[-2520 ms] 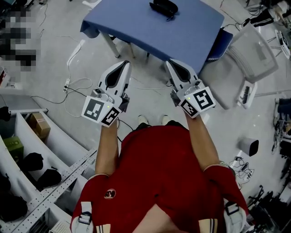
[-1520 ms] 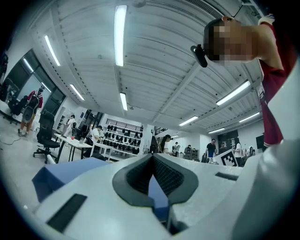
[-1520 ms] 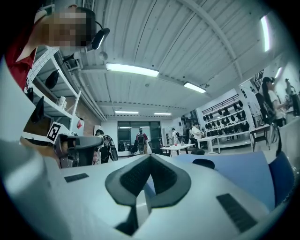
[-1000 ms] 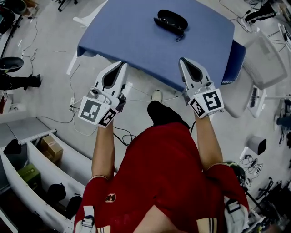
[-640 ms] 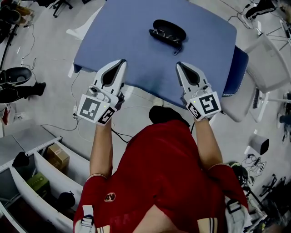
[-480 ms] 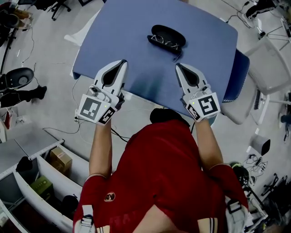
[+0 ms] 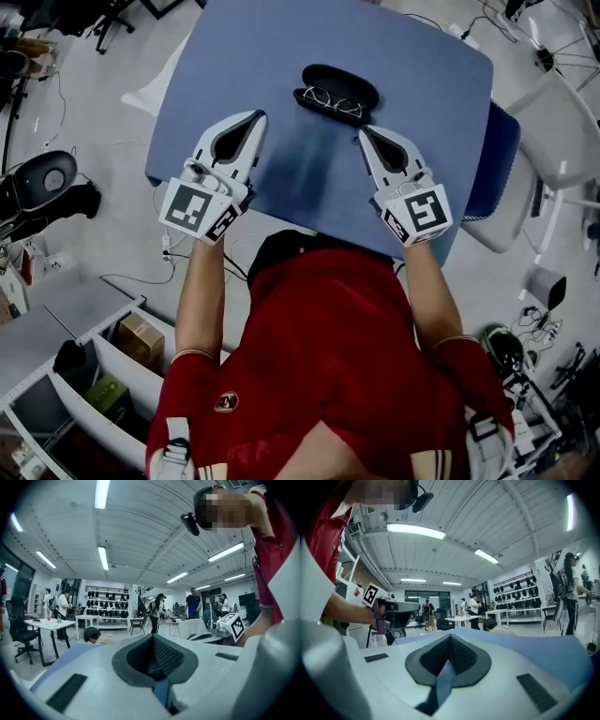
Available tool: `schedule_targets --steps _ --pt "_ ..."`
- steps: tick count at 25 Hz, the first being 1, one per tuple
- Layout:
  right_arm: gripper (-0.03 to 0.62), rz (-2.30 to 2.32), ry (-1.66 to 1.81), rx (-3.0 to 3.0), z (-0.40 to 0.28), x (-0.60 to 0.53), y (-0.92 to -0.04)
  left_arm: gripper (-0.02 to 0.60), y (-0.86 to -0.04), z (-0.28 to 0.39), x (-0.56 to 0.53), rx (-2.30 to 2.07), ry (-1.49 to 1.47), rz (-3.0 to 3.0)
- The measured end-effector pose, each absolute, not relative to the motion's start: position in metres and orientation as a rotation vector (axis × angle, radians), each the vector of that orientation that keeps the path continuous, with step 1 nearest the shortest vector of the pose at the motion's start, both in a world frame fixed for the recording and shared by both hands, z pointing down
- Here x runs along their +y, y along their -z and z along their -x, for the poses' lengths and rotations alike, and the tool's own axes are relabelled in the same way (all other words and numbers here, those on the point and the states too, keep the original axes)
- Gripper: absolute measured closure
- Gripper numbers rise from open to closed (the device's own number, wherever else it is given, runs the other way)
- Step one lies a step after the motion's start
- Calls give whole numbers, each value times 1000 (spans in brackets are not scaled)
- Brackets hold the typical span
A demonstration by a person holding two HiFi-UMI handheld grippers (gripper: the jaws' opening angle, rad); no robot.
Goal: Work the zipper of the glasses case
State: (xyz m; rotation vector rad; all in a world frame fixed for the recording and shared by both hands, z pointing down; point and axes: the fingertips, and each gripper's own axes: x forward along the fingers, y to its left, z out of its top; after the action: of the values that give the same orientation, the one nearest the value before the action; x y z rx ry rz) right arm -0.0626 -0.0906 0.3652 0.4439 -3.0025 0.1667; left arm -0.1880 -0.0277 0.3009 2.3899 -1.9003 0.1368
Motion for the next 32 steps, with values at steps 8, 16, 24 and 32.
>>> schedule_targets --steps 8,16,24,32 --pt "599 -494 -140 -2962 78 -101 -365 574 -312 200 -74 -1782 -255 -2472" --pt "599 -626 -103 -2879 92 -113 -371 574 -332 208 -108 -1602 -354 -2576" --pt "599 -687 -45 -2798 105 -117 -378 572 -350 205 -142 -1389 -524 -2698" --pt "599 -684 24 -2717 109 -116 -389 562 -379 190 -175 -1166 -745 -2784"
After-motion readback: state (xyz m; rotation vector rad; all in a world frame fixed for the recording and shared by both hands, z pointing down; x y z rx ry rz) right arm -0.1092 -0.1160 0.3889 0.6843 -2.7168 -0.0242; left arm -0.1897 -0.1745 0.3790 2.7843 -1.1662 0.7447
